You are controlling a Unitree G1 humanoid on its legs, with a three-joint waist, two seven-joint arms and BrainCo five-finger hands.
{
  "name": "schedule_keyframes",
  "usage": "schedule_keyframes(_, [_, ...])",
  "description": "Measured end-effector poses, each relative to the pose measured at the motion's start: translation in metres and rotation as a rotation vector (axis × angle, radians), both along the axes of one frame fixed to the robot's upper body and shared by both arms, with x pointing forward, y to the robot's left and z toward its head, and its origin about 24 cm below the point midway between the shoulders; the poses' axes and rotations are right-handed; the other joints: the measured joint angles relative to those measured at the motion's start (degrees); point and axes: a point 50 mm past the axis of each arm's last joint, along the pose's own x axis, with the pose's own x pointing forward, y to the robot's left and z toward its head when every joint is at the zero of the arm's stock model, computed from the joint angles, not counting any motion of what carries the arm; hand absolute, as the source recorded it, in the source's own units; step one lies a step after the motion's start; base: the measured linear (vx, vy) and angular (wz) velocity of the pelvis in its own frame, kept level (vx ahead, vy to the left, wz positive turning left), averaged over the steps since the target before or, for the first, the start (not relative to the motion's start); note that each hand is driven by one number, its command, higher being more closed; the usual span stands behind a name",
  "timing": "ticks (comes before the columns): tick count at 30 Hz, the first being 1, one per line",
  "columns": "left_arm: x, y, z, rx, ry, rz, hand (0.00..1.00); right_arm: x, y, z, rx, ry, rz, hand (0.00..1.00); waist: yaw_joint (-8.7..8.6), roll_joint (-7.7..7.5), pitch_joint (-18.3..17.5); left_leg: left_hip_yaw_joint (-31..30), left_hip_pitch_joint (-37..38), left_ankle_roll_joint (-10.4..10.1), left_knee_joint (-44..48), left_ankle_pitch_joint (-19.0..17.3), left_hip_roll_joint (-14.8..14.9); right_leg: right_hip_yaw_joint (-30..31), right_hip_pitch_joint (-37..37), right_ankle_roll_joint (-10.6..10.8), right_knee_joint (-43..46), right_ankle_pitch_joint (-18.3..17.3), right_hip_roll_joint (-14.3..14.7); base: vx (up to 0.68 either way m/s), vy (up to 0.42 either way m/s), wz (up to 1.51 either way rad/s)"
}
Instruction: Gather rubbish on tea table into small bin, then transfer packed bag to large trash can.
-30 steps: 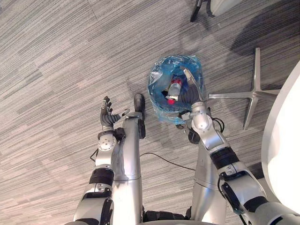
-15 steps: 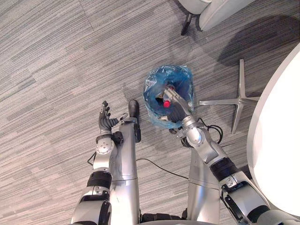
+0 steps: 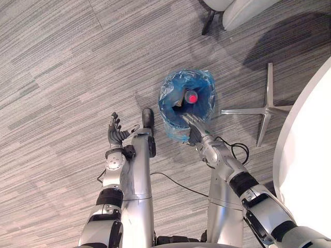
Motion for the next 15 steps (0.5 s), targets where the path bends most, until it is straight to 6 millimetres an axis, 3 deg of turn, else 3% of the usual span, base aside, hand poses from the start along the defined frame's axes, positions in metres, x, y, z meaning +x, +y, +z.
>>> schedule_keyframes(5, [0.003, -0.001, 0.003, -0.008, -0.011, -0.002, 0.0, 0.004, -0.004, -0.003, -0.06, 0.012, -0.029, 0.0, 0.07, 0.22, -0.38, -0.32, -1.13, 0.0, 0.03, 0.01, -0.1, -0.23, -1.18, -0.33, 0.48, -0.2, -0.11, 0.0, 0.006, 0.02])
schedule_keyframes(6, [0.003, -0.001, 0.004, -0.008, -0.013, -0.002, 0.0, 0.004, -0.004, -0.003, -0.061, 0.013, -0.031, 1.0, 0.09, 0.23, -0.39, -0.4, -1.29, -0.04, 0.03, 0.03, -0.12, -0.28, -1.32, -0.36, 0.49, -0.22, -0.11, 0.0, 0.007, 0.03])
schedule_keyframes(15, [0.005, -0.006, 0.007, -0.033, -0.024, -0.012, 0.0, 0.014, -0.002, 0.005, -0.084, 0.01, -0.043, 1.0, 0.25, 0.77, -1.45, -1.18, -3.62, -0.47, 0.21, 0.3, -0.84, -1.01, -3.43, -0.92, 1.43, -0.79, -0.92, 0.01, 0.006, 0.06])
